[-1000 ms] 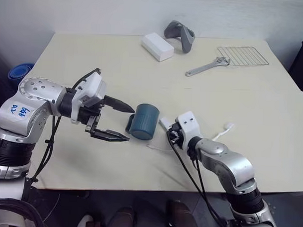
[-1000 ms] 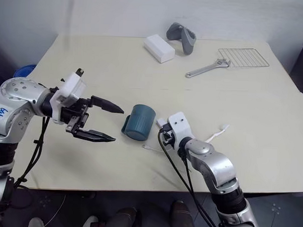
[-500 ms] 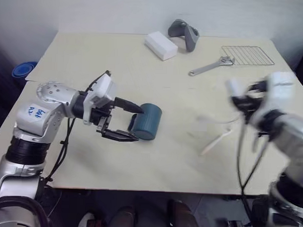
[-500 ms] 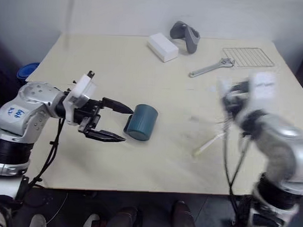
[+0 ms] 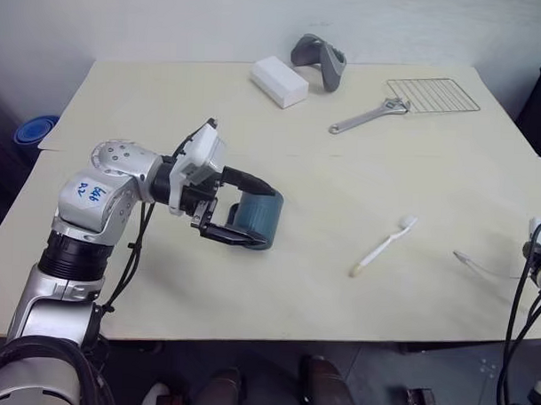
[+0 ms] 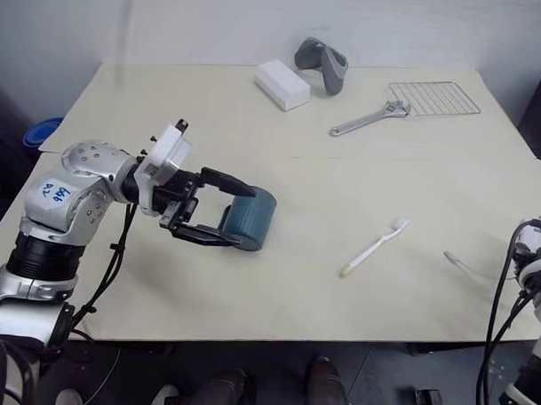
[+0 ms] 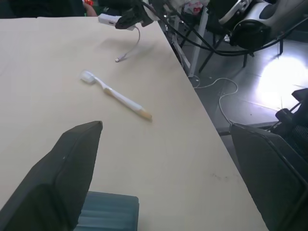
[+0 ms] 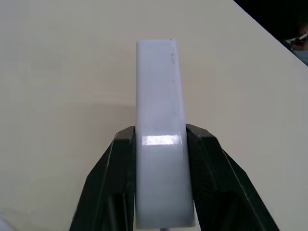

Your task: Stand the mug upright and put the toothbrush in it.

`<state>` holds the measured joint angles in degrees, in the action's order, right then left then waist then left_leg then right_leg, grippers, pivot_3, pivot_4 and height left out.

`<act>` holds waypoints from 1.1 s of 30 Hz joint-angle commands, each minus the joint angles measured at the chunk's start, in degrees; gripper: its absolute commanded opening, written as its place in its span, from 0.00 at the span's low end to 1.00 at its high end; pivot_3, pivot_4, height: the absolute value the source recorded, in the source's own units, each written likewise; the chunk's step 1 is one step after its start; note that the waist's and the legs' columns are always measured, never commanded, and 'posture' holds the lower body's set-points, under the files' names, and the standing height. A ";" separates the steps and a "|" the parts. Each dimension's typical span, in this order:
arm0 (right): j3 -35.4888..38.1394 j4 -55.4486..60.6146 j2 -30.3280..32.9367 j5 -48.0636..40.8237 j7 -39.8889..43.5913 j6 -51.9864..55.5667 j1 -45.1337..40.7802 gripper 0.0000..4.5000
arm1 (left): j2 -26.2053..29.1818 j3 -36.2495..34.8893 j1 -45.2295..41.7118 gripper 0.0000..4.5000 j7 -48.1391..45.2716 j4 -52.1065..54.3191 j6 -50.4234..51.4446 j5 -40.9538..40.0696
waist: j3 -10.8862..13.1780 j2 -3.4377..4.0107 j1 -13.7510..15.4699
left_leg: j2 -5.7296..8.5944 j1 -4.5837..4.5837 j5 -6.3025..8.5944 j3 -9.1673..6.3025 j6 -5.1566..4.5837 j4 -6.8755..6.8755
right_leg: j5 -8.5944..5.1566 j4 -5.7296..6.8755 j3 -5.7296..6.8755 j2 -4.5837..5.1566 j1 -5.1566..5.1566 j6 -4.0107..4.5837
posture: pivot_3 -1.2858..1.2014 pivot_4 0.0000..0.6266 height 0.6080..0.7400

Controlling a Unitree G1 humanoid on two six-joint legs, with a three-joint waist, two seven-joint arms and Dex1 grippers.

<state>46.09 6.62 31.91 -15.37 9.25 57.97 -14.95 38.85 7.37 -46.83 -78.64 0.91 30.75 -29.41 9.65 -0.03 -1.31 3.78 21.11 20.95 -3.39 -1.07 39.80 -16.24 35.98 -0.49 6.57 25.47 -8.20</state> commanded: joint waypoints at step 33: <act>-18.11 32.11 32.39 -50.07 41.33 1.12 -2.63 1.00 | -12.88 -21.01 1.67 1.00 56.53 1.20 58.08 4.98 | 0.18 -0.66 3.44 | 0.25 0.17 0.16 -0.73 0.04 0.18 | 0.02 -0.16 0.28 0.04 0.06 -0.02 | 0.52 0.24 1.00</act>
<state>27.66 38.01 63.04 -64.80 50.03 60.59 -17.16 25.11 -14.36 -44.77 -22.56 1.65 88.87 -24.71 9.83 -0.69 2.13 4.03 21.27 21.10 -4.12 -1.01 39.99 -16.22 35.83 -0.20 6.61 25.52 -8.21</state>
